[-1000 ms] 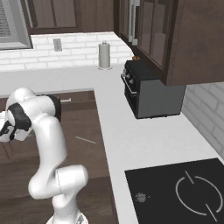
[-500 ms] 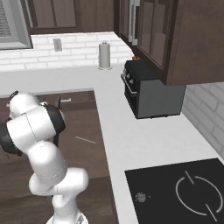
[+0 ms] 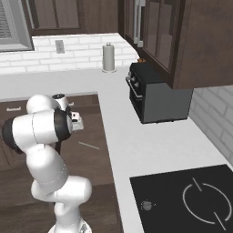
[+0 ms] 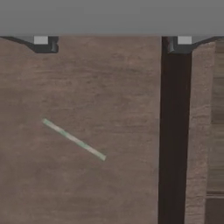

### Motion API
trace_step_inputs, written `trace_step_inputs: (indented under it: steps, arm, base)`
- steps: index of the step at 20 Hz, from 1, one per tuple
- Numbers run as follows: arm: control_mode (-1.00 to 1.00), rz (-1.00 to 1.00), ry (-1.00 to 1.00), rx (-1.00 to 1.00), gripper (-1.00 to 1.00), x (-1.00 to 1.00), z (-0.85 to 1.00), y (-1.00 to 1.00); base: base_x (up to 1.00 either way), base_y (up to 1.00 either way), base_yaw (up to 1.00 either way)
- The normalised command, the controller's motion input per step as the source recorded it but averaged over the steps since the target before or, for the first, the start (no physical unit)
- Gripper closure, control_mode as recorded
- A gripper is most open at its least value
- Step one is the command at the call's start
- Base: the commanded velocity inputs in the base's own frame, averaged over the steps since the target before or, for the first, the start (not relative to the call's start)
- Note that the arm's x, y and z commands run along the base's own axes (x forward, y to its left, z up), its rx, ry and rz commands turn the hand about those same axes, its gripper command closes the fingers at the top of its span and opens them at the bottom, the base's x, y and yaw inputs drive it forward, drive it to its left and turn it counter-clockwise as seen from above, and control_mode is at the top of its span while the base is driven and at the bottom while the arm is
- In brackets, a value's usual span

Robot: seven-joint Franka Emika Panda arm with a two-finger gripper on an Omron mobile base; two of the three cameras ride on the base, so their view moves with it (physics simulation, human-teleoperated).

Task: Take a straw from the drawer in front and place it inside the glass cup on the dining counter.

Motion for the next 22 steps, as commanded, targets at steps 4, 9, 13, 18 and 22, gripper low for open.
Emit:
trace_step_inputs:
  steps: [4,9,13,18,22]
  arm:
    - [-1.0,0.0,0.16,0.01,-1.0,0.11,-0.55,0.0]
    - [-1.0,0.03,0.02,0.0,-1.0,-0.01,-0.48,0.1]
    - [-1.0,0.06,0.0,0.0,-1.0,-0.08,-0.48,0.28]
    - [-1.0,0.07,0.0,0.03,-1.0,0.0,-0.39,0.38]
    - [-1.0,0.09,0.03,0.05,-1.0,-0.12,-0.21,0.67]
  base:
    - [0.0,0.0,0.0]
    - [0.0,0.0,0.0]
    - [0.0,0.0,0.0]
    - [0.0,0.0,0.0]
    - [0.0,0.0,0.0]
